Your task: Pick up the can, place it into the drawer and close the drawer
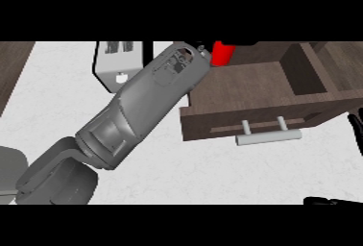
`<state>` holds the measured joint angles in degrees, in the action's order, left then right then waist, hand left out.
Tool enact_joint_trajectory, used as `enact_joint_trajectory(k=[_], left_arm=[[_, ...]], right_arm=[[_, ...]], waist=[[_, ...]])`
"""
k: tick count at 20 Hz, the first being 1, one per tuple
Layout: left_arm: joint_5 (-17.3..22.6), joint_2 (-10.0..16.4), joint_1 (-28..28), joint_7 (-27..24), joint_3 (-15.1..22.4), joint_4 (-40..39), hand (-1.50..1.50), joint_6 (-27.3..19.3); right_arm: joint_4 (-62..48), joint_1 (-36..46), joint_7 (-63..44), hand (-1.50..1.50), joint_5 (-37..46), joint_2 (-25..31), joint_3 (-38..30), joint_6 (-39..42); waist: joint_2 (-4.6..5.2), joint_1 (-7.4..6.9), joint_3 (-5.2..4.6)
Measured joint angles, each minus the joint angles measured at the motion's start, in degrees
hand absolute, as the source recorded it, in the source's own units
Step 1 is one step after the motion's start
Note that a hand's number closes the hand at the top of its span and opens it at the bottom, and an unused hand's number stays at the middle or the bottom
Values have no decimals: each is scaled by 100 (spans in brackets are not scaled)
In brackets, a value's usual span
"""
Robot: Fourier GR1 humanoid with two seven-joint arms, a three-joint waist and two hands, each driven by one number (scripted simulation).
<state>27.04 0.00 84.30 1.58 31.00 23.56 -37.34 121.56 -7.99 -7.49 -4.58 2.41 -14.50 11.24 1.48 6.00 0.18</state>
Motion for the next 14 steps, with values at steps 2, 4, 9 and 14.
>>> enact_joint_trajectory(k=[2,4,9,14], left_arm=[[35,0,-54,-102,112,-55,150,-1],[69,1,-61,-142,234,-76,150,-60],[191,1,-87,-190,415,-195,-150,-254],[329,1,-205,-357,484,-289,-150,-432]], right_arm=[[-31,71,11,-150,24,7,3,-23],[-29,144,-42,-150,32,35,13,-33],[-6,265,-129,-150,37,80,48,-38],[35,284,-183,-150,41,98,58,-43]], waist=[[11,25,1],[15,57,0],[34,127,0],[40,142,-2]])
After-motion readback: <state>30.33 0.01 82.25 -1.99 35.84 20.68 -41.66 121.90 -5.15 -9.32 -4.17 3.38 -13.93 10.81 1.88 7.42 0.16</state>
